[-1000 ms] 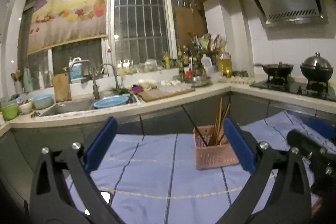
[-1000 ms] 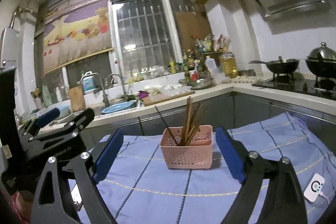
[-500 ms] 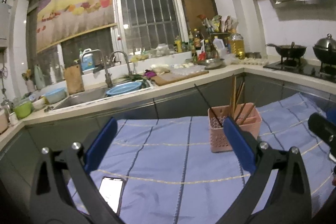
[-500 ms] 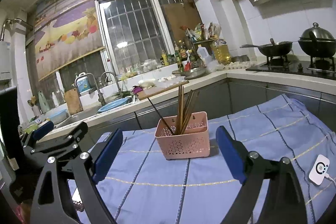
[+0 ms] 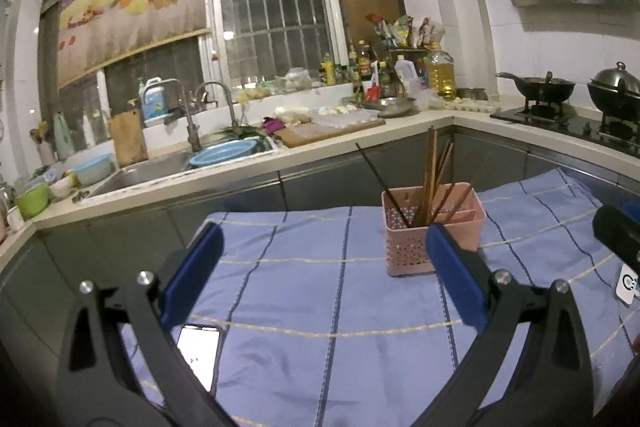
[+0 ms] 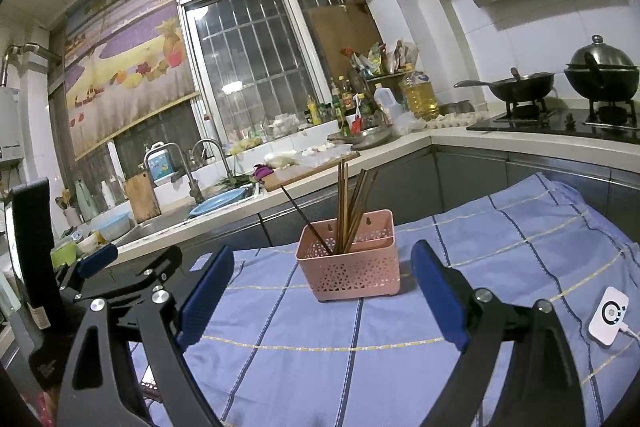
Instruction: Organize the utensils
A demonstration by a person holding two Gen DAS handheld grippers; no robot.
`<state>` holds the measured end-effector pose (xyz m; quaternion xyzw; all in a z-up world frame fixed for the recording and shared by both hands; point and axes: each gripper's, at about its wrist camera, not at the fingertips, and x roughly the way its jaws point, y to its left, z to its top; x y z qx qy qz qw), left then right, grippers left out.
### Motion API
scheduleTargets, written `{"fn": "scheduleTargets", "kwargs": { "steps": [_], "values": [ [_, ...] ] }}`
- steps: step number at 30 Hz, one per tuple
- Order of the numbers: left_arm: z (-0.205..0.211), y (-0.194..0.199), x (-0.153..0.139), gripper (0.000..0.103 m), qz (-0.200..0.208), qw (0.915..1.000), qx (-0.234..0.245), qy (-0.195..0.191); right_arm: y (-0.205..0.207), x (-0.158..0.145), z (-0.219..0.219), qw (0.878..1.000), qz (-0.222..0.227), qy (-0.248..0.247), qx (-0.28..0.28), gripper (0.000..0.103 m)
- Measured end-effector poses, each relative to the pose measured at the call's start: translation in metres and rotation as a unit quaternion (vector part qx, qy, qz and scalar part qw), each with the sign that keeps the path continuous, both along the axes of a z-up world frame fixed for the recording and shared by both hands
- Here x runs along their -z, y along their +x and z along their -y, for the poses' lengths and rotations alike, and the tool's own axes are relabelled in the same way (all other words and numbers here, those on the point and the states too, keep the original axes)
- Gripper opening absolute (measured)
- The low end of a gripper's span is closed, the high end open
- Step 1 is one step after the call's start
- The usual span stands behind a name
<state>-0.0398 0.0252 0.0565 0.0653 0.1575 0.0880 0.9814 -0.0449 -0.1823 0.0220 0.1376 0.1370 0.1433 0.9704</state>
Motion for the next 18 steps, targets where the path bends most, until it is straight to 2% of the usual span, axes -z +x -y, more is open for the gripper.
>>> {"fn": "scheduleTargets", "kwargs": {
  "steps": [18],
  "values": [
    [0.0041, -0.0022, 0.0047, 0.097, -0.012, 0.9999, -0.005, 0.000, -0.0073, 0.0011, 0.0055, 1.000, 0.000, 0.006, 0.001, 0.089]
  ]
}}
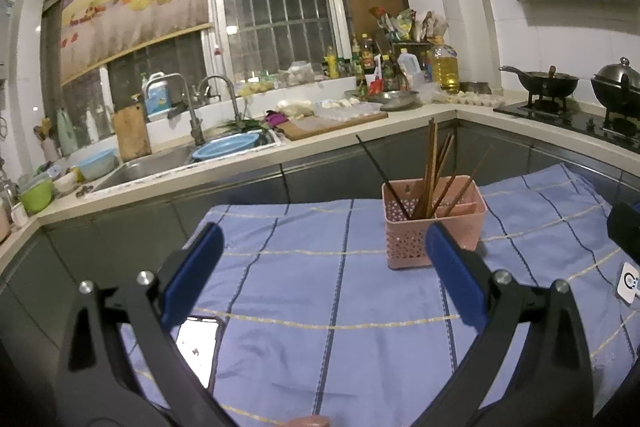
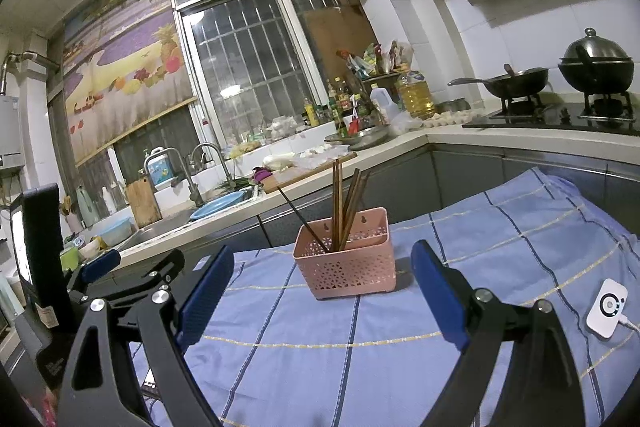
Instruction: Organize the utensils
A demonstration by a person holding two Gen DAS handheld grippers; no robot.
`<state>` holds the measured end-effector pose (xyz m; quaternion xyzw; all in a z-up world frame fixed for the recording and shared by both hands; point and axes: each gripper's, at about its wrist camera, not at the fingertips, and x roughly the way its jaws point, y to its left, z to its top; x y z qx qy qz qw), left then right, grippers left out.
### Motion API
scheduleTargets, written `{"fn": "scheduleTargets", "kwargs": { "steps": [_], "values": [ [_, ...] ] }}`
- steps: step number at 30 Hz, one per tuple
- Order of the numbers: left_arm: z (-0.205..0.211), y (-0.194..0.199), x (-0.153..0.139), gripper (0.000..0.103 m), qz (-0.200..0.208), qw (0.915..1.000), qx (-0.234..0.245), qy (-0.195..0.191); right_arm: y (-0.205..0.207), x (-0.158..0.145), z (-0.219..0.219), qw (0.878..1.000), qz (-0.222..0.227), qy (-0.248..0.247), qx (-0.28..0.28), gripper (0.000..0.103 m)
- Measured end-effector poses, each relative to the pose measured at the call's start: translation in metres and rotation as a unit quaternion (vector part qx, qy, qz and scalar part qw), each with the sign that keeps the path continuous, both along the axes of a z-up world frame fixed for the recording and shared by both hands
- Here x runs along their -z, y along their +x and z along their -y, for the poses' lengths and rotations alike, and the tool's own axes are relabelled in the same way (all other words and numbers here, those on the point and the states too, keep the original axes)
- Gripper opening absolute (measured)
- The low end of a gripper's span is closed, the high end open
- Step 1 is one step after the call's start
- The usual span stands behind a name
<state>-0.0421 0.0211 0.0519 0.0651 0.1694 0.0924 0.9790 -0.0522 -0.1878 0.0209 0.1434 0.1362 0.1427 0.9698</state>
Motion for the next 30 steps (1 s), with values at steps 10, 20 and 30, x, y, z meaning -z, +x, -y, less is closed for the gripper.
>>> {"fn": "scheduleTargets", "kwargs": {
  "steps": [10, 20, 30],
  "values": [
    [-0.001, 0.002, 0.005, 0.097, -0.010, 0.9999, -0.003, 0.001, 0.001, 0.000, 0.000, 1.000, 0.000, 0.000, 0.000, 0.089],
    [-0.005, 0.008, 0.007, 0.097, -0.020, 0.9998, -0.006, 0.000, -0.003, -0.001, 0.001, 1.000, 0.000, 0.002, 0.001, 0.089],
    [-0.004, 0.009, 0.013, 0.097, -0.023, 0.9997, -0.004, -0.001, -0.005, -0.001, 0.002, 1.000, -0.002, 0.003, 0.002, 0.089]
  ]
}}
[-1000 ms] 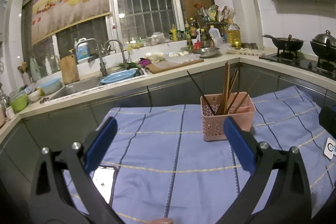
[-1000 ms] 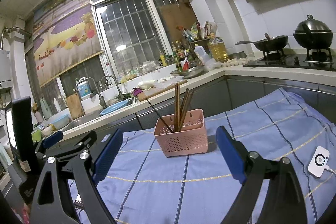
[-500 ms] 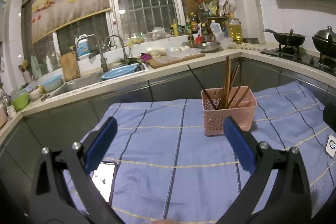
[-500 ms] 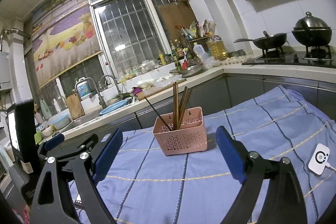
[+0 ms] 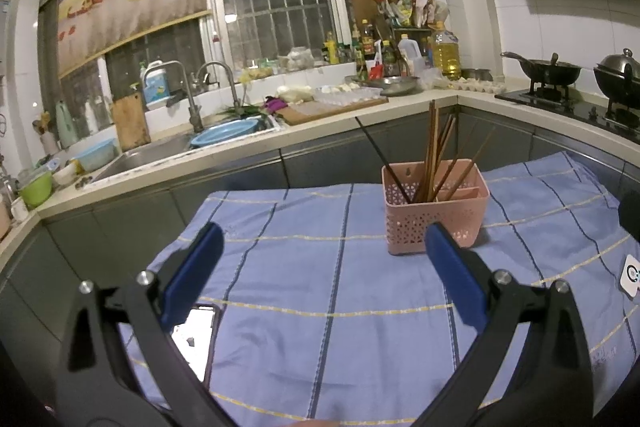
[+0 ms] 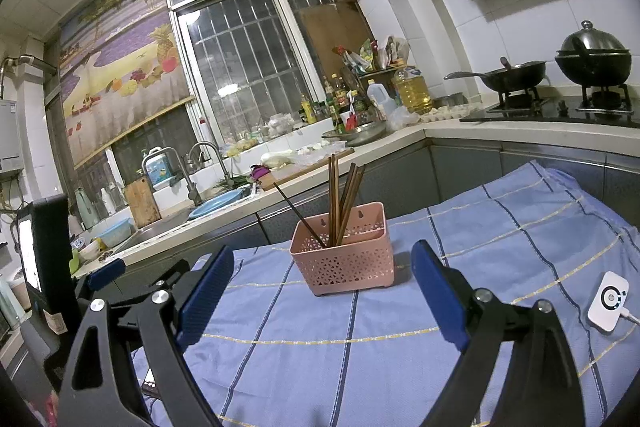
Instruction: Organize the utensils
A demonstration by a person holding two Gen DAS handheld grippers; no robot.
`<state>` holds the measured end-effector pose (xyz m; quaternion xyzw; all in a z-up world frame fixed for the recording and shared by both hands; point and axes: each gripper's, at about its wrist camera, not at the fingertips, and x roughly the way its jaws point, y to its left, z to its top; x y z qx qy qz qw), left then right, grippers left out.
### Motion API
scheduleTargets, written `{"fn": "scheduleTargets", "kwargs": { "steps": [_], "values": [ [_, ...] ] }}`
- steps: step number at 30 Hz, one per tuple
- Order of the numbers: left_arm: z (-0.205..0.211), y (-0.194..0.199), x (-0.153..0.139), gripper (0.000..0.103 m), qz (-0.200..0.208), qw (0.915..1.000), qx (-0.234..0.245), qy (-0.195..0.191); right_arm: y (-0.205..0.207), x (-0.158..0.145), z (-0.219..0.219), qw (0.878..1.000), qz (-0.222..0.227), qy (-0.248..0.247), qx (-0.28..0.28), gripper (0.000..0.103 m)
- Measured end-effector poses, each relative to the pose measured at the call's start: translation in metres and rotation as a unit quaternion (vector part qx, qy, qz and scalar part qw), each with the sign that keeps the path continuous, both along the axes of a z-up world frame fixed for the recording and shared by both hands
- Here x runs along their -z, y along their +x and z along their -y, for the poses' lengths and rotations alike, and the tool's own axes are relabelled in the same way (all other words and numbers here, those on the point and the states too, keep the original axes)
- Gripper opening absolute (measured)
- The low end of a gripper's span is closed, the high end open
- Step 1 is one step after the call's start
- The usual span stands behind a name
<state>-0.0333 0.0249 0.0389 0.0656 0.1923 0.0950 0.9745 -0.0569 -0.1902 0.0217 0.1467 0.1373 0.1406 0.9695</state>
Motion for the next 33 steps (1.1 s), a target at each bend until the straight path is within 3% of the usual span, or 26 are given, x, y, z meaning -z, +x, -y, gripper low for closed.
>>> {"fn": "scheduleTargets", "kwargs": {
  "steps": [24, 33],
  "values": [
    [-0.005, 0.006, 0.012, 0.097, -0.029, 0.9995, -0.015, 0.000, -0.002, -0.002, -0.001, 1.000, -0.002, 0.001, 0.002, 0.089],
    [-0.006, 0.008, 0.015, 0.097, -0.041, 0.9991, -0.002, -0.003, -0.002, 0.012, 0.004, 0.999, -0.031, 0.009, 0.005, 0.089]
  ]
}}
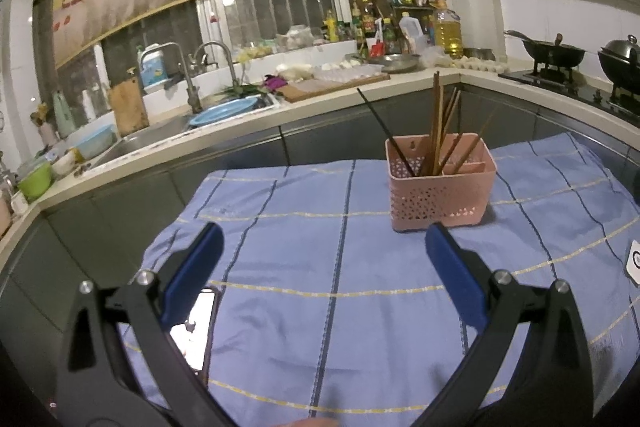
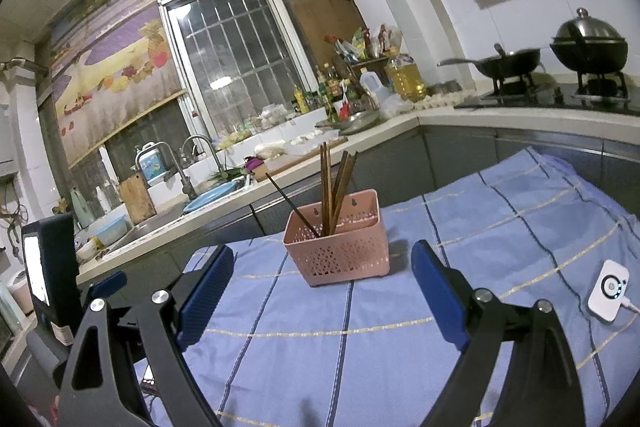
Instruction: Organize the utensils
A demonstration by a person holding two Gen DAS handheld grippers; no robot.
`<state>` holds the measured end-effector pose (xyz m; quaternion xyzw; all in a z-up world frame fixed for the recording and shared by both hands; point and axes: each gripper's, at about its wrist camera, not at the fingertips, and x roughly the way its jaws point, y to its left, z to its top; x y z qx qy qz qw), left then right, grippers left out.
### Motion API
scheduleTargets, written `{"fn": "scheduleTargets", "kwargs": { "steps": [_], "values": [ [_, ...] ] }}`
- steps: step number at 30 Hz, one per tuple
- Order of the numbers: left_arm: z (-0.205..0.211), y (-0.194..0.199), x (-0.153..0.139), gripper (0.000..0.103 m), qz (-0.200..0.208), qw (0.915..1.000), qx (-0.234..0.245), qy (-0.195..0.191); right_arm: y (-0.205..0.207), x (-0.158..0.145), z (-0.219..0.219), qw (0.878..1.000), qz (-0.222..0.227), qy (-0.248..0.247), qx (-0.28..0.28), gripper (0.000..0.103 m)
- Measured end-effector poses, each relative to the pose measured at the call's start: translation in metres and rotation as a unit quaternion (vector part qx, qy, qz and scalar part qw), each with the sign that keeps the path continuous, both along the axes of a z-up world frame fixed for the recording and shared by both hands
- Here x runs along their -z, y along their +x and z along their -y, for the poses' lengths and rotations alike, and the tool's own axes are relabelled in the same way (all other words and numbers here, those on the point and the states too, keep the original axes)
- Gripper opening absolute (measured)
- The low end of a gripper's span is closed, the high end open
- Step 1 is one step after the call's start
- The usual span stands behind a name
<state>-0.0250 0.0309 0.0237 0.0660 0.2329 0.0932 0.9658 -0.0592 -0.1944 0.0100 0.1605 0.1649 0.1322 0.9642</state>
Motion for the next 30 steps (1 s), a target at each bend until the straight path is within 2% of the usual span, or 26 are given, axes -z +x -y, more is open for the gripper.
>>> {"fn": "scheduleTargets", "kwargs": {
  "steps": [30],
  "values": [
    [-0.0024, 0.0050, 0.0037, 0.097, -0.017, 0.9998, 0.002, -0.014, 0.0053, -0.0026, -0.0082, 1.000, -0.007, -0.003, 0.001, 0.089]
  ]
}}
